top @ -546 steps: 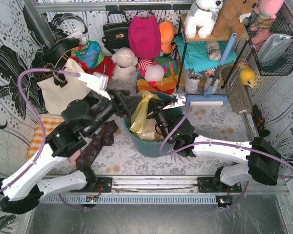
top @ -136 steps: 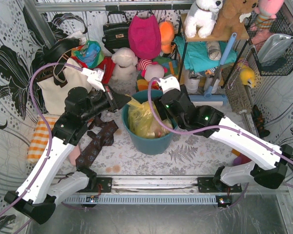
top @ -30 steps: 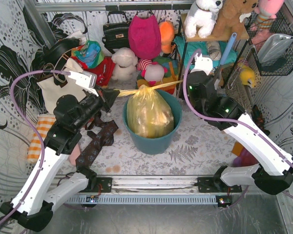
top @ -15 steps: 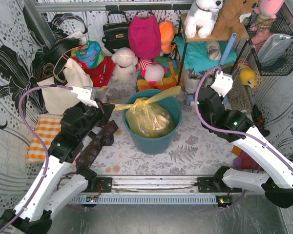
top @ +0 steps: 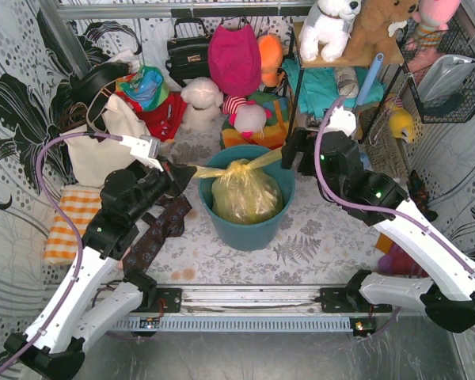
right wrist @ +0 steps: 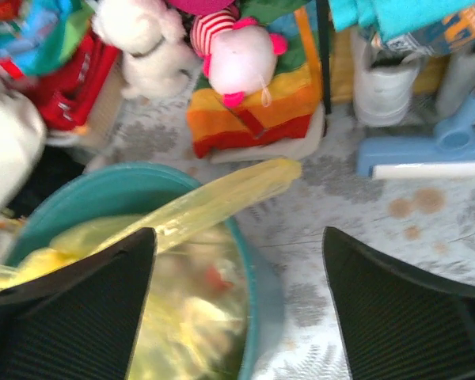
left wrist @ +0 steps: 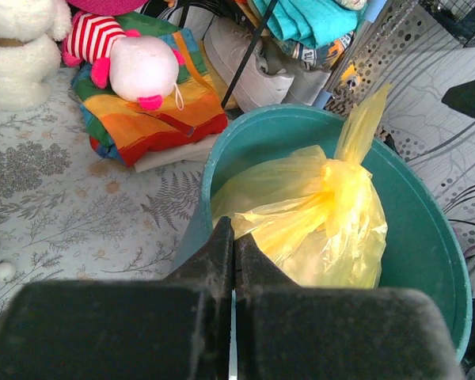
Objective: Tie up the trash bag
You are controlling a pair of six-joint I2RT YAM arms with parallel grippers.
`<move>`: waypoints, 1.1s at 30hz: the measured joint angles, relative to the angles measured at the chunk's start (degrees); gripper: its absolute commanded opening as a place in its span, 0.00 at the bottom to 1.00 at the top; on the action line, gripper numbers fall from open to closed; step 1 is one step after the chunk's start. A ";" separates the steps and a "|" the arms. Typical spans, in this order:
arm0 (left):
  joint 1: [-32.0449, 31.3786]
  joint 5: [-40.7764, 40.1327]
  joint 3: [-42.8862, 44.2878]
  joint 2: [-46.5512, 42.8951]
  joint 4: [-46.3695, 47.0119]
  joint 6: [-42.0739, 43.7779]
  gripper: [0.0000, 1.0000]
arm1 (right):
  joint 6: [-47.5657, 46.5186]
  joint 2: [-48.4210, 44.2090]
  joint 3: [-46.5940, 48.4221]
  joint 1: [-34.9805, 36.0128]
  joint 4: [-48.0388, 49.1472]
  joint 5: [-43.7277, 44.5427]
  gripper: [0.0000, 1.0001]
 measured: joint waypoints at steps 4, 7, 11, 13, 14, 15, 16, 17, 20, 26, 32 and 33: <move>0.00 0.92 0.00 0.04 0.94 -1.20 0.00 | 7.48 -0.90 -2.86 -1.31 3.50 -1.62 0.97; 0.00 2.14 0.00 0.17 2.21 -1.92 0.00 | 15.28 -2.12 -7.72 -4.85 5.90 -3.76 0.97; 0.00 4.48 -0.15 0.81 4.28 -2.89 0.00 | 23.80 -2.08 -12.39 -8.98 9.05 -6.45 0.97; 0.00 5.38 -0.46 1.20 5.20 -3.26 0.00 | 26.75 -2.27 -16.22 -11.10 13.27 -8.98 0.97; 0.00 5.84 -0.63 1.38 5.42 -3.41 0.00 | 27.87 -2.29 -18.03 -12.17 15.28 -10.34 0.97; 0.00 6.29 -0.83 1.57 5.70 -3.61 0.00 | 29.20 -2.21 -20.17 -13.55 17.92 -12.22 0.98; 0.00 6.58 -0.98 1.70 5.88 -3.89 0.00 | 30.12 -1.95 -21.49 -14.45 19.43 -13.51 0.99; 0.00 6.95 -1.14 1.84 6.10 -4.04 0.00 | 31.01 -1.51 -22.49 -15.23 21.14 -14.91 0.94; 0.00 7.52 -1.20 2.12 6.62 -4.42 0.00 | 33.07 0.11 -23.56 -15.78 25.62 -18.73 0.77; 0.00 7.74 -1.20 2.43 7.06 -4.63 0.00 | 36.54 0.39 -26.32 -15.78 34.62 -23.65 0.51; 0.00 7.76 -1.20 3.17 7.06 -4.66 0.00 | 37.68 -0.02 -27.12 -15.80 36.72 -24.81 0.00; 0.00 7.76 -1.20 3.23 7.04 -4.63 0.00 | 37.57 -0.28 -27.12 -15.80 36.81 -24.81 0.00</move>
